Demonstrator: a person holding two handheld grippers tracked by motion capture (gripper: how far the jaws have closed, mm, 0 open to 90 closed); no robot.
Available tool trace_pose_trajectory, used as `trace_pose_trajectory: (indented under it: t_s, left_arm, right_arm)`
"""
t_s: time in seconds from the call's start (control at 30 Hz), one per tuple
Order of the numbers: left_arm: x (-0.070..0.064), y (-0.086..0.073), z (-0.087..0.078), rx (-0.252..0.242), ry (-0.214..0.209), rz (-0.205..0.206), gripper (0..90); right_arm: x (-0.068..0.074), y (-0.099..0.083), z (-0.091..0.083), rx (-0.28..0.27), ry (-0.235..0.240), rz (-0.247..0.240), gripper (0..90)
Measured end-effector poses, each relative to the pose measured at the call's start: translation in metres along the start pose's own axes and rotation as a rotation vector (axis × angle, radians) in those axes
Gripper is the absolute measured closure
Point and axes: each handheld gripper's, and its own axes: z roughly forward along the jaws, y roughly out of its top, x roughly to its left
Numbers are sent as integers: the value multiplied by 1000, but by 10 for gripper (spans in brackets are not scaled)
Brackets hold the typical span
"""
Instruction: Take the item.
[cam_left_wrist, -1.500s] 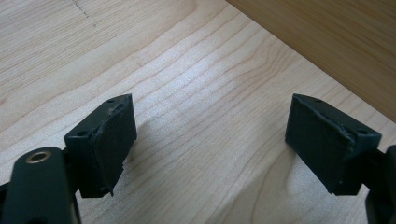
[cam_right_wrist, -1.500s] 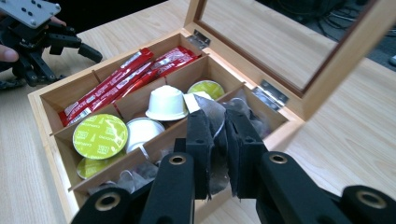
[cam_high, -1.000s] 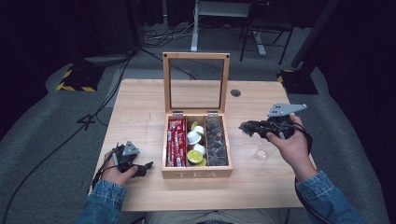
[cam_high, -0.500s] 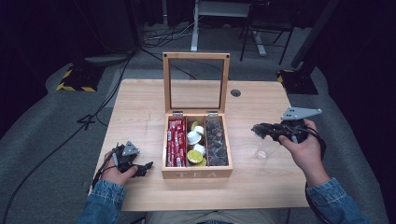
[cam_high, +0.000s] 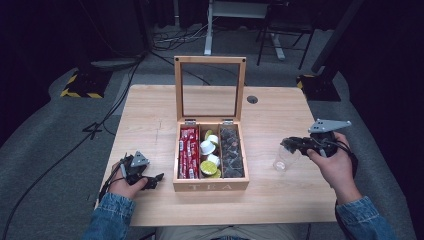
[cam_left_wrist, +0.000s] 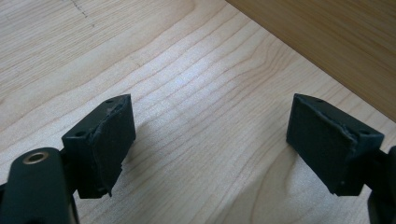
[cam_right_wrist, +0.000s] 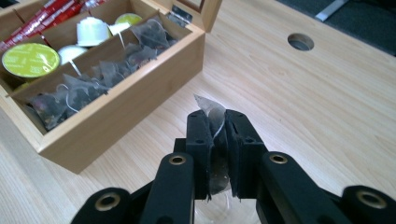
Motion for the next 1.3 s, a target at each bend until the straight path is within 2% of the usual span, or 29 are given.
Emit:
trace_pose_trajectory:
  t_s: [0.3,0.57,0.97,1.03,1.07,1.1,1.13,1.17,1.2,1.3]
  left_arm:
    - [0,0,0,0,0,0,159]
    - [0,0,0,0,0,0,159]
    - [0,0,0,0,1,0,159]
    - [0,0,0,0,0,0,159]
    - [0,0,0,0,1,0,159]
    - [0,0,0,0,1,0,159]
    - [0,0,0,0,1,0,159]
    - [0,0,0,0,1,0,159]
    - [0,0,0,0,1,0,159]
    - [0,0,0,0,1,0,159]
  right_arm:
    - [-3,-6,2,55,-2,17,805]
    - [-2,-9,8,125,-22,1,805]
    - [-1,-15,22,182,-38,-16,800]
    - [-1,-15,23,184,-37,-10,778]
    - [-1,-16,24,177,-42,2,701]
    - [-1,-16,24,177,-42,2,701]
    - [-2,-16,23,173,-55,-3,626]
    - [-2,-16,23,163,-51,6,593]
    - [-2,-16,23,163,-51,6,593]
    - [-3,-16,20,130,-54,20,514]
